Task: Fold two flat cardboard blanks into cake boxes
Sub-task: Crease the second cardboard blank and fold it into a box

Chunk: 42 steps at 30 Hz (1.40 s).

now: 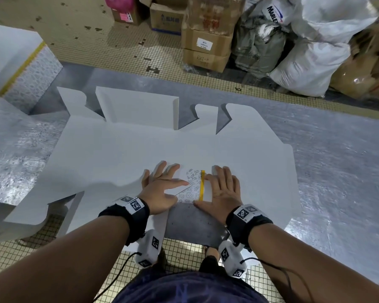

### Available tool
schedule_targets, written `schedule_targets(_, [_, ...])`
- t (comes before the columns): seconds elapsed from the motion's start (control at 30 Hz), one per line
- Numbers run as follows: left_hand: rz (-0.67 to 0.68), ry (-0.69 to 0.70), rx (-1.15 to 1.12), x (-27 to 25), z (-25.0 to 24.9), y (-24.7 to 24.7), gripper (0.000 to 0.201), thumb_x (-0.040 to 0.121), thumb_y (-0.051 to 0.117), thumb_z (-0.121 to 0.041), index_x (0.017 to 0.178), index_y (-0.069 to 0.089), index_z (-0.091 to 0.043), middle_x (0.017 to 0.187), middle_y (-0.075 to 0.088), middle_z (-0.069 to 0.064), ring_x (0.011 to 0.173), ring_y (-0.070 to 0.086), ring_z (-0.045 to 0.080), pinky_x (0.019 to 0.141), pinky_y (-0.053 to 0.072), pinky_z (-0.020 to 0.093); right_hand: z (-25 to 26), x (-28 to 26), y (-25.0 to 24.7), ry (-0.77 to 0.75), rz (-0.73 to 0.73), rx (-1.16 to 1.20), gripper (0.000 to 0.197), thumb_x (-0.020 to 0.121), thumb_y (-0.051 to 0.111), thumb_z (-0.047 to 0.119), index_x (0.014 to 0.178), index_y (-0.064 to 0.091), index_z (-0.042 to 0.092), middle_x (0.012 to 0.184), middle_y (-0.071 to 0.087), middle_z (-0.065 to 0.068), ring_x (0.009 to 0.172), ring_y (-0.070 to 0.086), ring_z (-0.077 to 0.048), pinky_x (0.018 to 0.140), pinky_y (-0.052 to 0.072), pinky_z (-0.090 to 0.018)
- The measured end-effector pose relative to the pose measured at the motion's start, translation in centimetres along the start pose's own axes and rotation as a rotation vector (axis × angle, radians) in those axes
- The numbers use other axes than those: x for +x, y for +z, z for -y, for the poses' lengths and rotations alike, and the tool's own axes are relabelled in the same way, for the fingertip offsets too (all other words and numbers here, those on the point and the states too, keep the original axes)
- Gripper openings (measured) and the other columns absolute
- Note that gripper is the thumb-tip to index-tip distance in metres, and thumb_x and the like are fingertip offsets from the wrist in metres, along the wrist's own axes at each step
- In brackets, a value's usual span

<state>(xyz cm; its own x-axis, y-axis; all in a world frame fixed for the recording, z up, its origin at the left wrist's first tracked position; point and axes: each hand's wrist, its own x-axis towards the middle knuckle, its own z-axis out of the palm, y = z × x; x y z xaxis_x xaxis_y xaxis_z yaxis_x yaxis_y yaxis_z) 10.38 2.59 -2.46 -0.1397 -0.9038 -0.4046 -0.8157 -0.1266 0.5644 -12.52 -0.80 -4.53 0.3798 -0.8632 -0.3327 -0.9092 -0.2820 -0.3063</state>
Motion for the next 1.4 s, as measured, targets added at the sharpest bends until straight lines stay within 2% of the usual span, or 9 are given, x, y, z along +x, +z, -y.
schedule_targets(0.1, [-0.014, -0.004, 0.022, -0.1, -0.2, 0.1, 0.050, 0.076, 0.053, -0.052, 0.126, 0.057, -0.056, 0.161, 0.007, -0.030, 0.143, -0.022, -0.006, 0.113, -0.026, 0.038, 0.1, 0.0, -0.1, 0.005, 0.028, -0.008, 0.084, 0.078, 0.052, 0.076, 0.146, 0.017, 0.042, 0.164, -0.008, 0.001, 0.149, -0.021, -0.025, 0.121, -0.008, -0.045])
schedule_targets(0.27, [-0.005, -0.008, 0.022, 0.1, -0.1, 0.1, 0.047, 0.077, 0.055, -0.056, 0.124, 0.056, -0.058, 0.161, 0.006, -0.030, 0.140, -0.022, -0.007, 0.113, -0.024, 0.038, -0.2, 0.1, -0.4, -0.024, 0.045, 0.024, 0.087, 0.072, 0.045, 0.080, 0.144, 0.017, 0.042, 0.163, -0.008, 0.003, 0.149, -0.022, -0.025, 0.121, -0.009, -0.046])
schedule_targets(0.37, [0.008, -0.007, 0.032, 0.1, 0.0, -0.1, 0.043, 0.088, 0.066, -0.044, 0.126, 0.054, -0.058, 0.157, 0.004, -0.033, 0.142, -0.023, -0.005, 0.114, -0.025, 0.039, -0.9, -0.2, -0.8, -0.072, 0.058, 0.113, 0.084, 0.076, 0.062, 0.063, 0.147, 0.023, 0.038, 0.164, -0.008, 0.004, 0.149, -0.022, -0.022, 0.121, -0.007, -0.047])
schedule_targets(0.47, [0.027, -0.006, 0.003, 0.2, 0.1, -0.1, 0.051, 0.087, 0.067, -0.031, 0.127, 0.053, -0.059, 0.153, 0.000, -0.037, 0.145, -0.024, -0.003, 0.114, -0.025, 0.039, -1.4, -0.3, -0.9, -0.087, 0.029, 0.164, 0.083, 0.077, 0.070, 0.050, 0.147, 0.027, 0.039, 0.165, -0.006, 0.006, 0.150, -0.021, -0.019, 0.121, -0.009, -0.041])
schedule_targets(0.63, [-0.002, -0.015, -0.009, 0.0, 0.0, 0.0, 0.054, 0.085, 0.068, -0.029, 0.128, 0.053, -0.058, 0.153, 0.002, -0.037, 0.146, -0.022, -0.004, 0.114, -0.025, 0.038, -1.4, -0.6, -0.8, -0.081, -0.004, 0.185, 0.084, 0.070, 0.060, 0.059, 0.146, 0.030, 0.044, 0.165, -0.002, 0.010, 0.150, -0.017, -0.015, 0.122, -0.005, -0.037])
schedule_targets(0.83, [0.025, -0.028, 0.013, 0.0, -0.1, -0.1, 0.077, 0.084, 0.064, -0.021, 0.146, 0.032, -0.053, 0.155, -0.001, -0.038, 0.144, -0.026, -0.006, 0.113, -0.027, 0.035, -2.8, -0.8, -1.4, -0.157, 0.089, 0.175, 0.079, 0.085, 0.060, 0.045, 0.152, 0.019, 0.047, 0.164, -0.014, 0.012, 0.148, -0.026, -0.010, 0.121, -0.009, -0.036])
schedule_targets(1.0, [0.029, -0.028, 0.011, 0.0, -0.1, 0.0, 0.081, 0.082, 0.062, -0.017, 0.147, 0.030, -0.053, 0.154, -0.002, -0.039, 0.144, -0.027, -0.006, 0.113, -0.027, 0.035, -2.5, -1.0, -1.2, -0.141, 0.065, 0.134, 0.077, 0.088, 0.060, 0.043, 0.152, 0.019, 0.047, 0.164, -0.015, 0.013, 0.148, -0.025, -0.011, 0.120, -0.011, -0.034])
schedule_targets(1.27, [0.051, -0.030, -0.033, 0.3, 0.2, -0.1, 0.082, 0.083, 0.060, -0.010, 0.146, 0.031, -0.054, 0.154, -0.002, -0.038, 0.144, -0.026, -0.005, 0.116, -0.026, 0.039, -2.8, -0.9, -1.9, -0.150, 0.102, 0.180, 0.083, 0.082, 0.063, 0.033, 0.152, 0.021, 0.046, 0.165, -0.011, 0.011, 0.149, -0.023, -0.012, 0.117, -0.010, -0.030])
schedule_targets(1.4, [0.052, -0.019, -0.010, 0.3, 0.5, -0.1, 0.082, 0.083, 0.059, -0.012, 0.147, 0.029, -0.055, 0.157, -0.004, -0.036, 0.144, -0.028, -0.004, 0.116, -0.025, 0.040, -2.5, -1.0, -2.1, -0.140, 0.105, 0.191, 0.085, 0.074, 0.052, 0.041, 0.152, 0.021, 0.046, 0.165, -0.011, 0.012, 0.149, -0.024, -0.012, 0.117, -0.010, -0.029])
